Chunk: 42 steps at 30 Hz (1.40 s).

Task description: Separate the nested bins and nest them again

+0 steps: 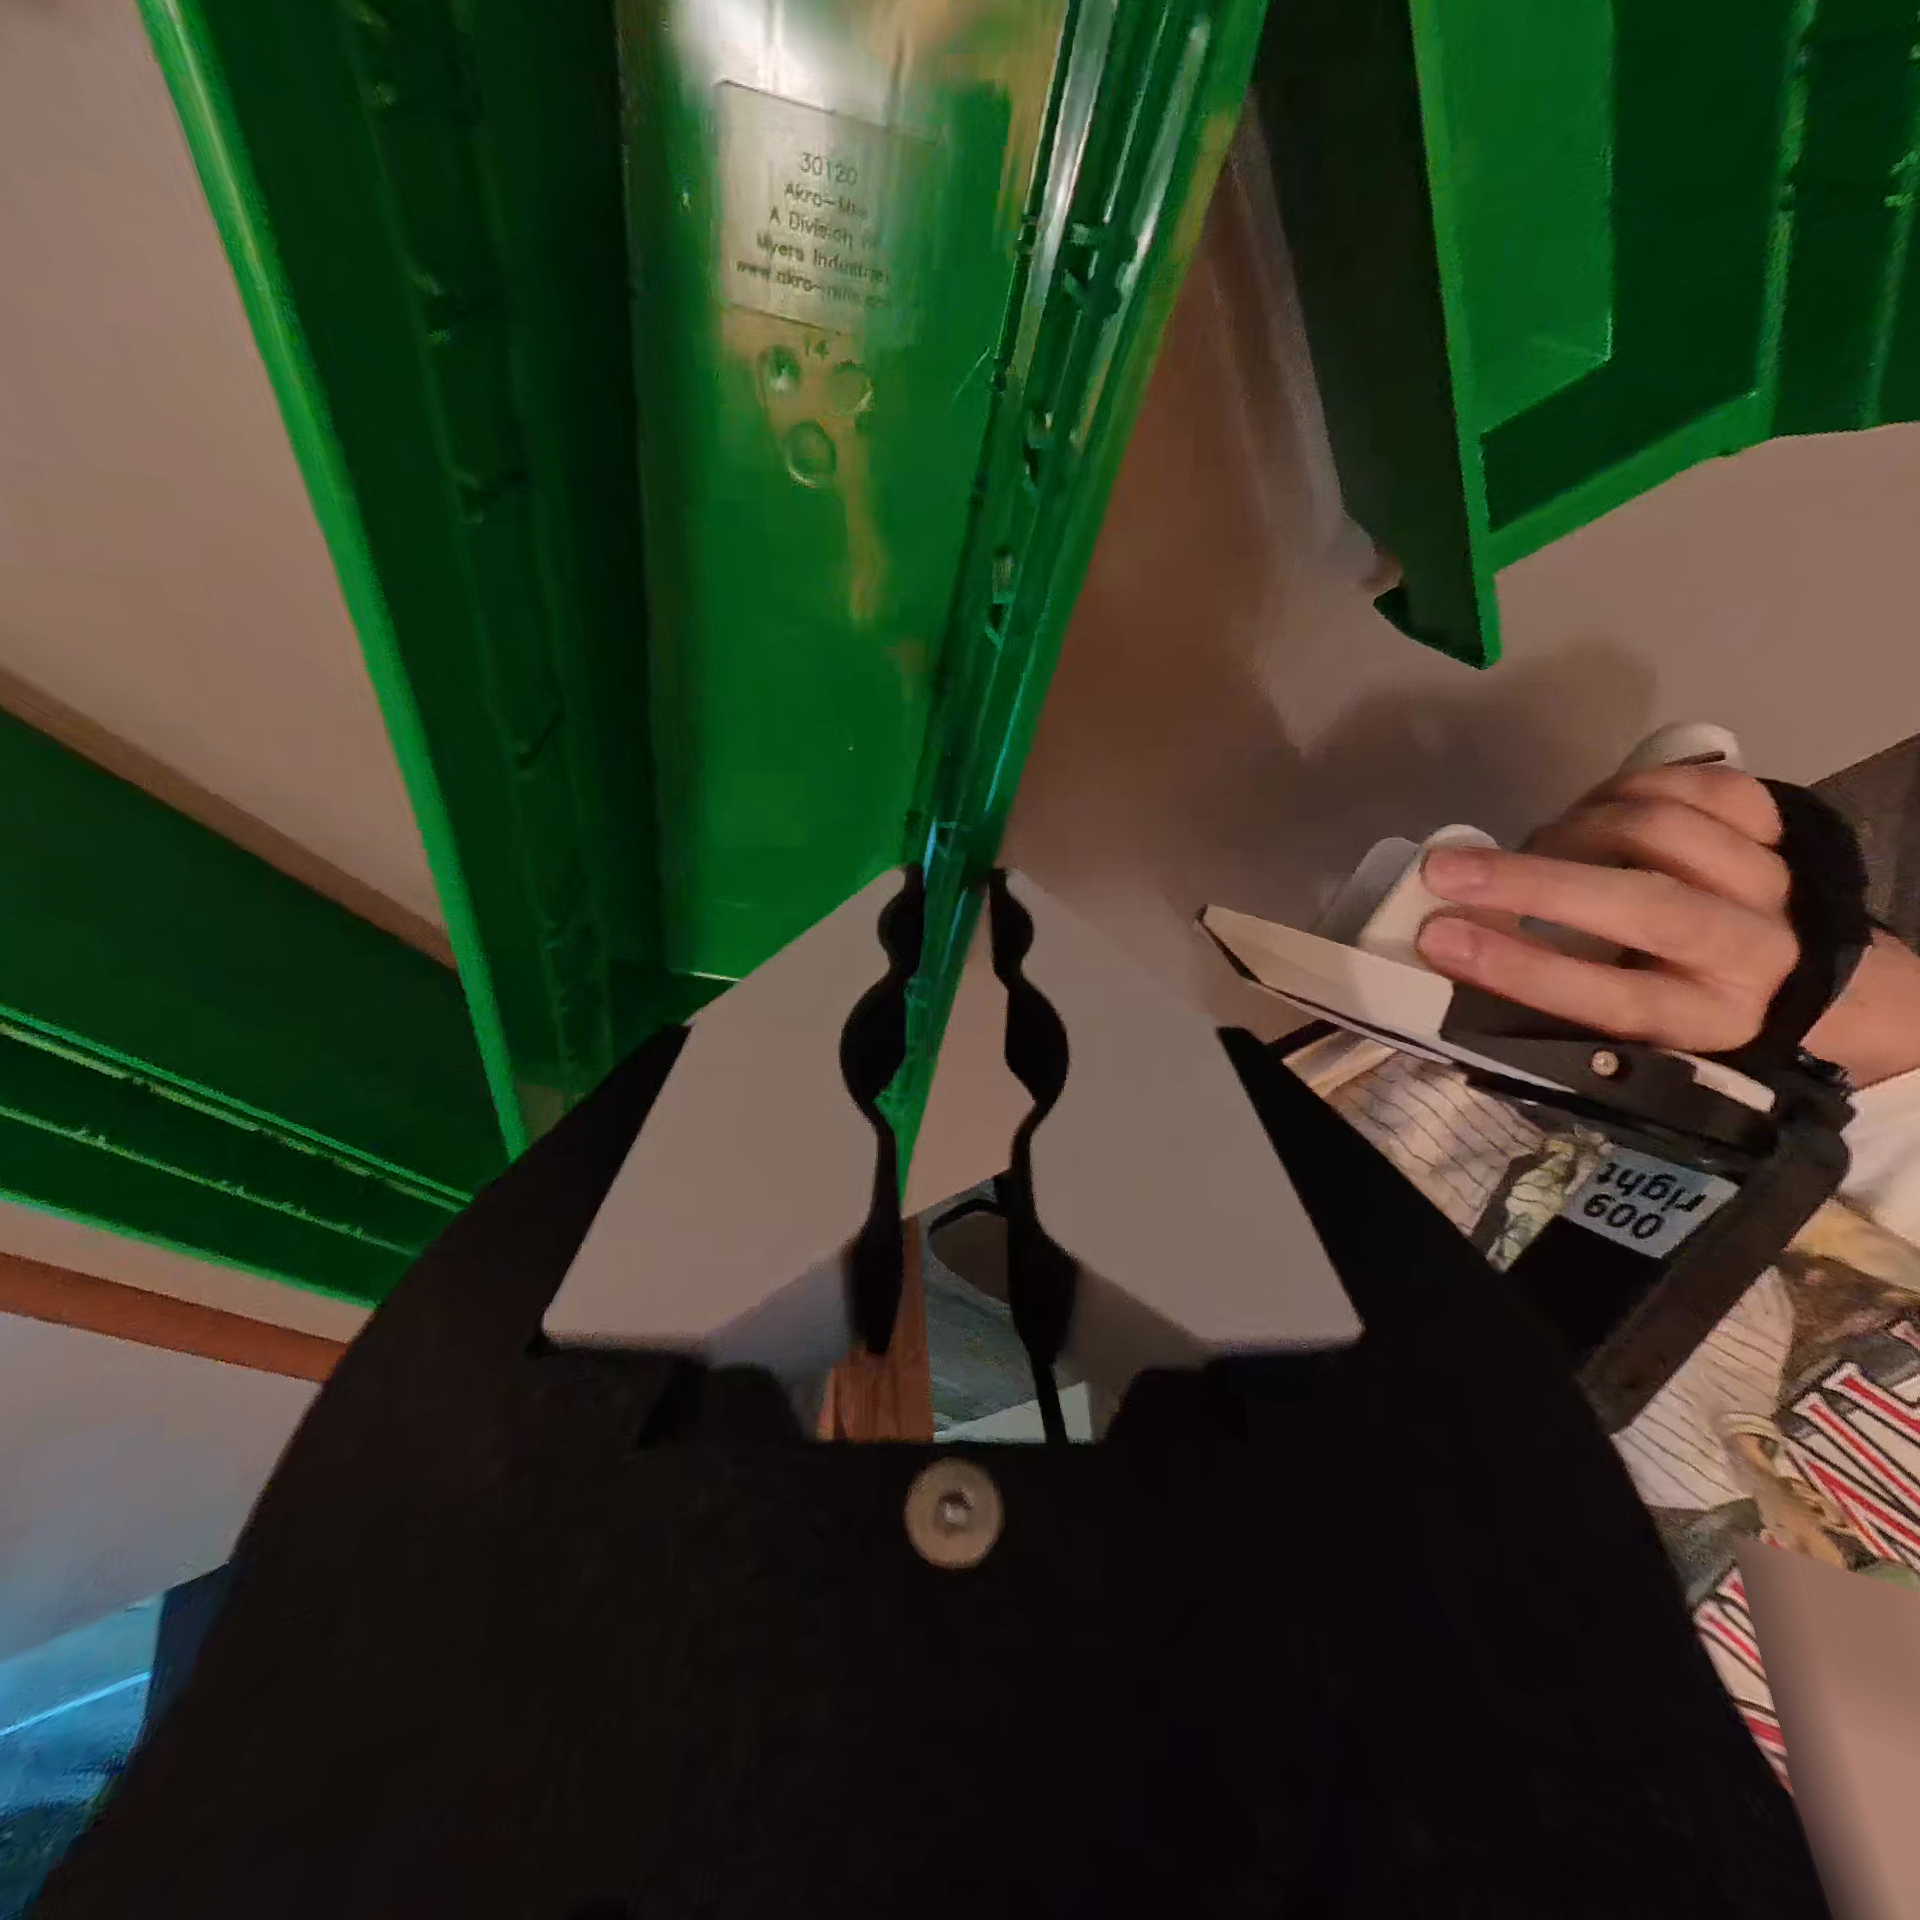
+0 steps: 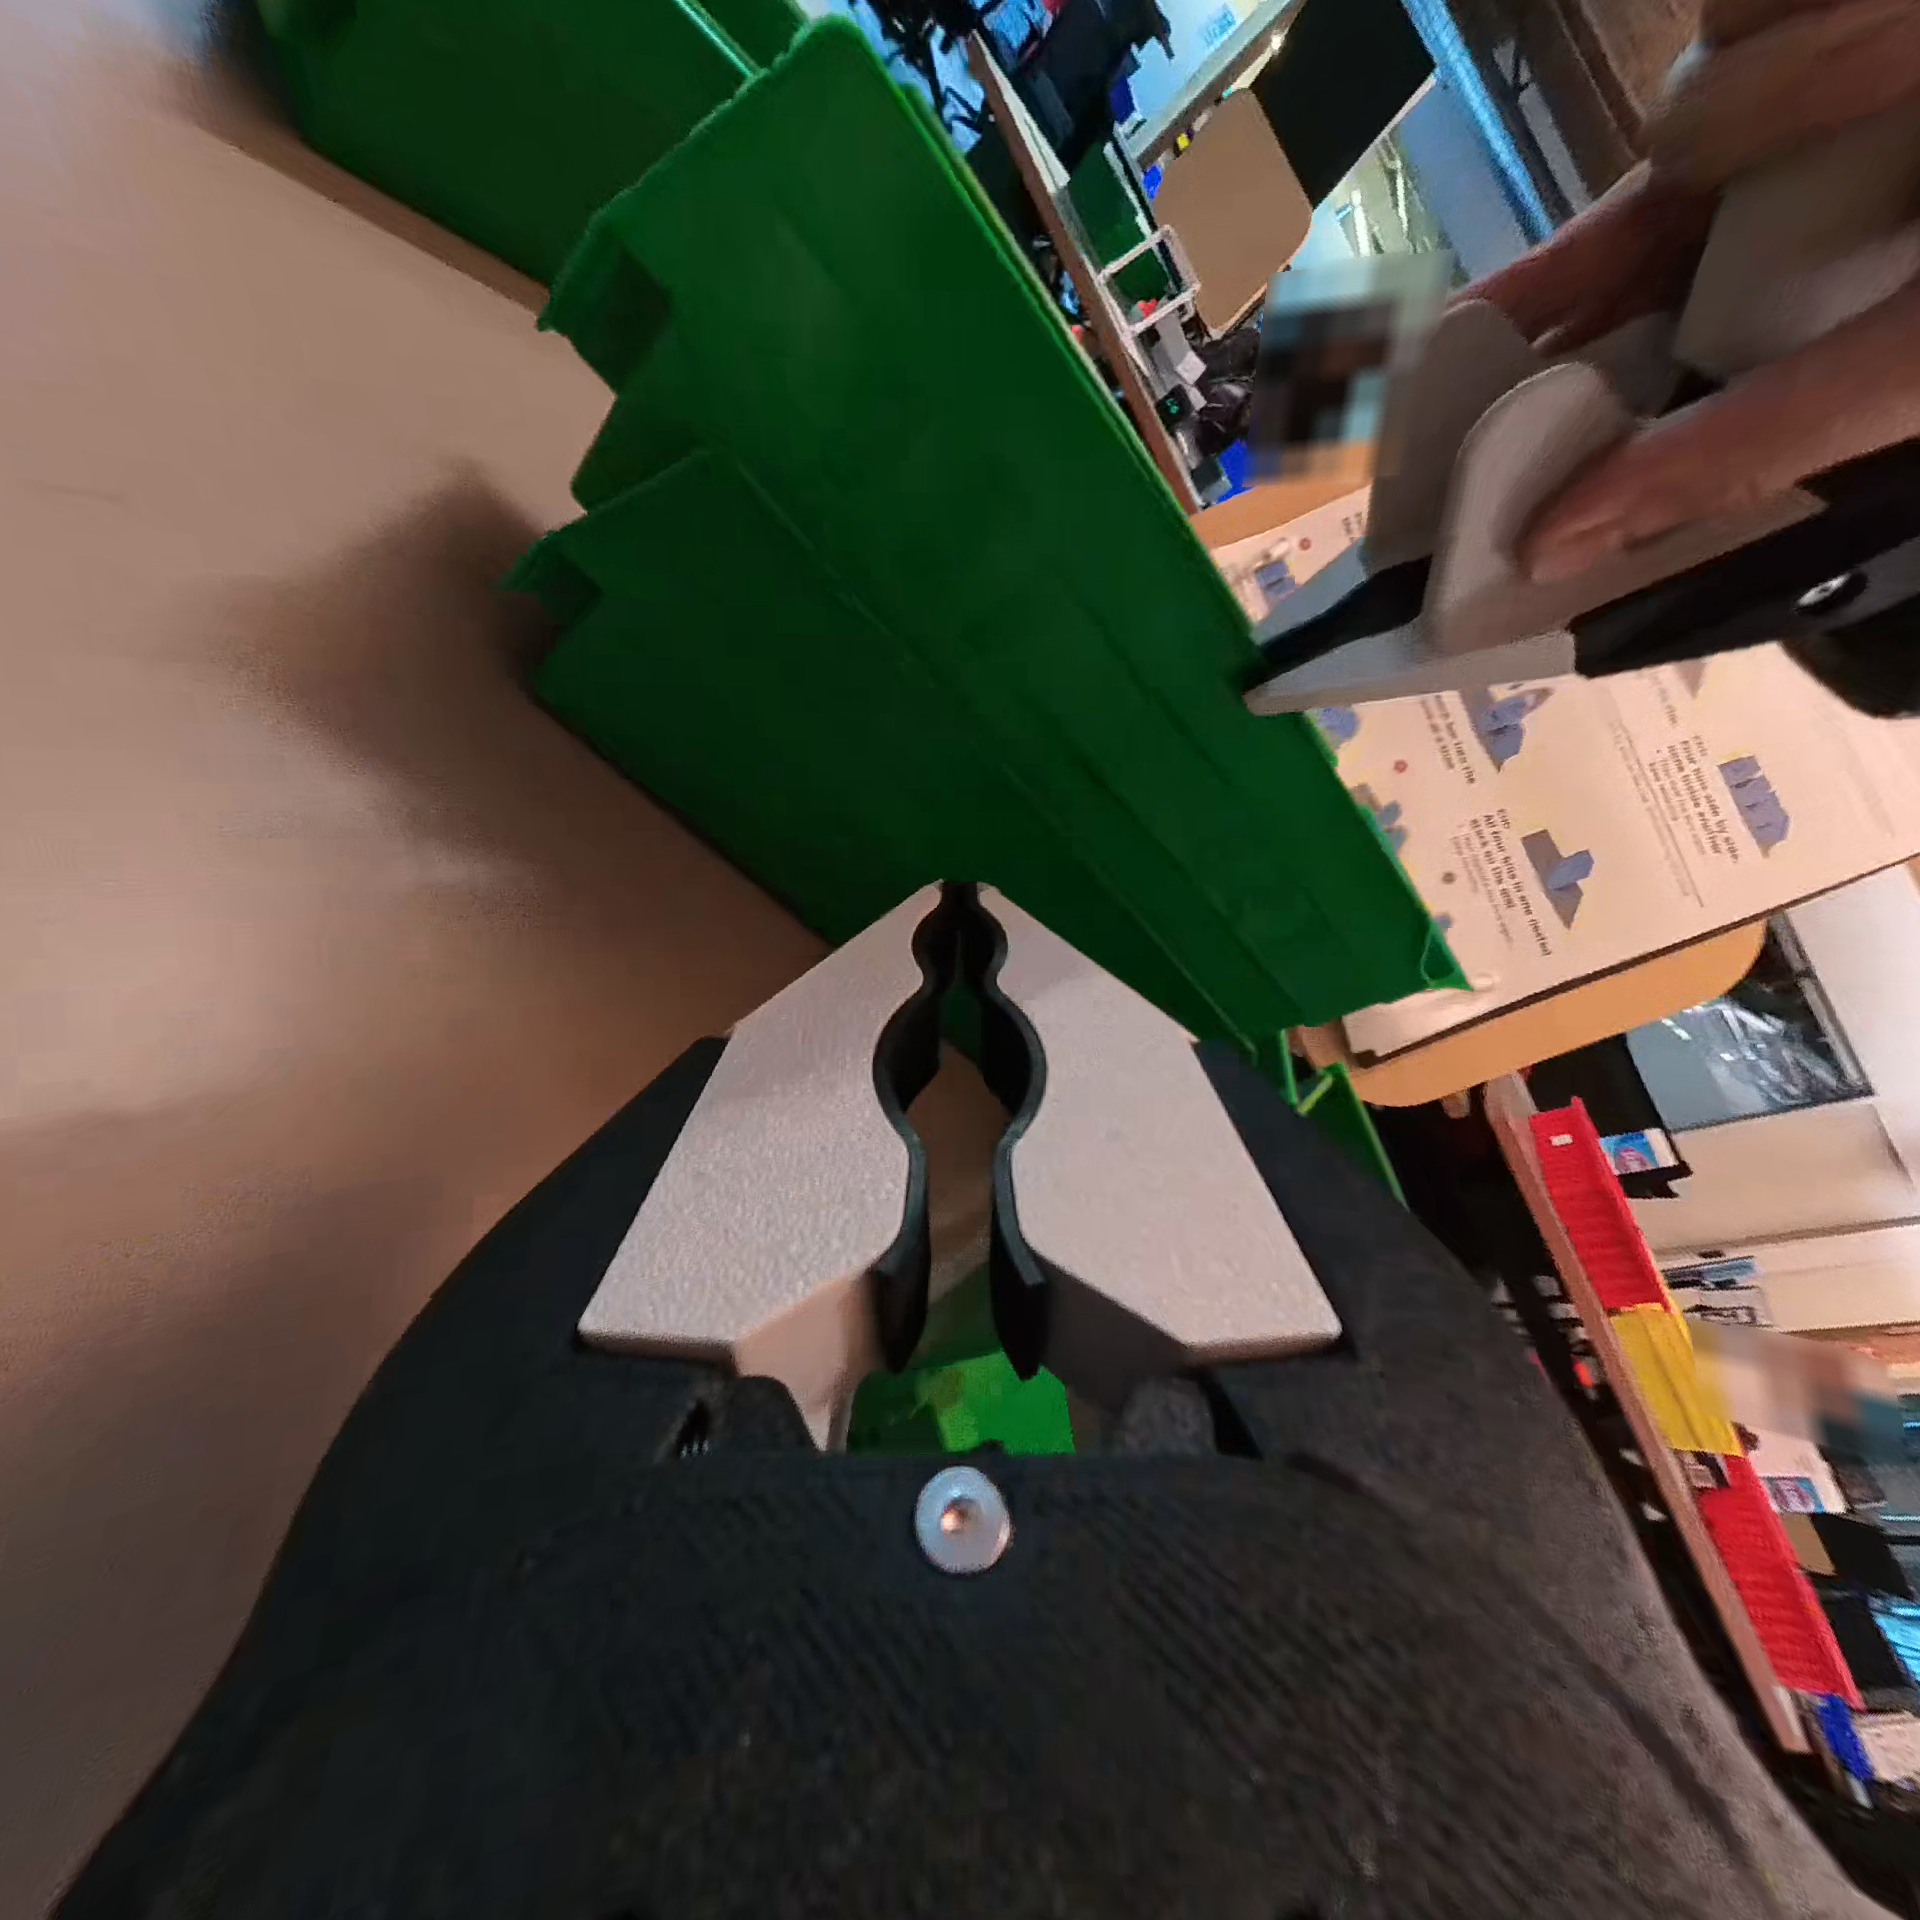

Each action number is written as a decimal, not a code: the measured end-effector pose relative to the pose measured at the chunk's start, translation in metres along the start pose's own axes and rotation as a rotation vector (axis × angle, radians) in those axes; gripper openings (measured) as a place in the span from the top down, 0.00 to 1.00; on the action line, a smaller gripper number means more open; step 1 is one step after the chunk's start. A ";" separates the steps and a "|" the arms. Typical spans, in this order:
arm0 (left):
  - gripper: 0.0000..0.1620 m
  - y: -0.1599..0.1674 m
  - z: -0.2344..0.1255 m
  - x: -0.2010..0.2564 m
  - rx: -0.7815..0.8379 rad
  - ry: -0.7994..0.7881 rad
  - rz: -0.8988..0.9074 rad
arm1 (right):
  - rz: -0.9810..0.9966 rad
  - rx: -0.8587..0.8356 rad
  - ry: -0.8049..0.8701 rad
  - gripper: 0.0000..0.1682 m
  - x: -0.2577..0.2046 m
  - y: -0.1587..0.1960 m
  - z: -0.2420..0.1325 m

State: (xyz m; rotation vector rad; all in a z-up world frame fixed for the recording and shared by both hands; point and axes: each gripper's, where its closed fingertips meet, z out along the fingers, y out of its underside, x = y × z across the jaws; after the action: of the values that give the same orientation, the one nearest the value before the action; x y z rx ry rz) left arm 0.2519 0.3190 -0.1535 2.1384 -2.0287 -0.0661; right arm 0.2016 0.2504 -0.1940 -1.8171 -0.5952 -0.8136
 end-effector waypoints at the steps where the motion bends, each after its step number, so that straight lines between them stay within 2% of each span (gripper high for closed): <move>1: 0.74 0.000 0.001 -0.001 0.008 -0.007 0.018 | 0.013 0.003 -0.011 1.00 -0.004 0.001 -0.001; 3: 0.67 -0.001 0.003 -0.011 0.027 -0.088 0.074 | 0.036 0.008 -0.019 1.00 -0.011 0.004 -0.004; 6: 0.42 -0.005 0.000 -0.040 0.071 -0.320 0.223 | 0.111 0.042 -0.033 1.00 -0.018 0.005 -0.009; 7: 0.33 -0.008 -0.001 -0.043 0.101 -0.351 0.261 | 0.130 0.052 -0.034 1.00 -0.019 0.005 -0.010; 10: 0.32 -0.016 -0.001 -0.044 0.188 -0.329 0.264 | 0.143 0.057 -0.038 1.00 -0.016 0.005 -0.013; 14: 0.22 -0.031 -0.009 -0.048 0.320 -0.367 0.347 | 0.209 0.101 -0.053 1.00 -0.013 0.001 -0.017; 18: 0.15 -0.028 0.005 -0.053 0.286 -0.361 0.370 | 0.216 0.097 -0.058 1.00 -0.013 0.002 -0.017; 22: 0.10 -0.026 0.023 -0.054 0.252 -0.281 0.317 | 0.225 0.106 -0.069 1.00 -0.015 0.000 -0.017; 25: 0.02 -0.018 0.040 -0.058 0.189 -0.246 0.290 | 0.220 0.099 -0.075 1.00 -0.016 0.002 -0.017; 26: 0.03 -0.015 0.044 -0.057 0.171 -0.216 0.267 | 0.223 0.098 -0.079 1.00 -0.016 0.003 -0.017; 27: 0.11 -0.013 0.048 -0.053 0.159 -0.168 0.242 | 0.224 0.097 -0.080 1.00 -0.016 0.003 -0.017; 28: 0.24 -0.012 0.049 -0.046 0.154 -0.110 0.224 | 0.223 0.093 -0.080 1.00 -0.017 0.005 -0.016; 30: 0.29 -0.011 0.049 -0.042 0.143 -0.091 0.194 | 0.220 0.086 -0.080 1.00 -0.016 0.007 -0.016; 32: 0.32 -0.010 0.049 -0.037 0.122 -0.082 0.117 | 0.224 0.085 -0.079 1.00 -0.015 0.008 -0.016; 35: 0.32 -0.014 0.048 -0.023 0.118 -0.008 -0.166 | 0.231 0.081 -0.076 1.00 -0.013 0.011 -0.016; 37: 0.32 -0.018 0.047 -0.015 0.128 0.053 -0.294 | 0.232 0.077 -0.071 1.00 -0.011 0.012 -0.018; 42: 0.33 -0.017 0.048 -0.006 0.106 0.031 -0.354 | 0.248 0.080 -0.043 1.00 0.001 0.014 -0.024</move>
State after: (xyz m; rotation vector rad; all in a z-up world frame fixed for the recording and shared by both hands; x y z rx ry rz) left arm 0.2607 0.3205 -0.2040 2.5241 -1.6481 0.0251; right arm 0.2056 0.2229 -0.1953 -1.7958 -0.4126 -0.5770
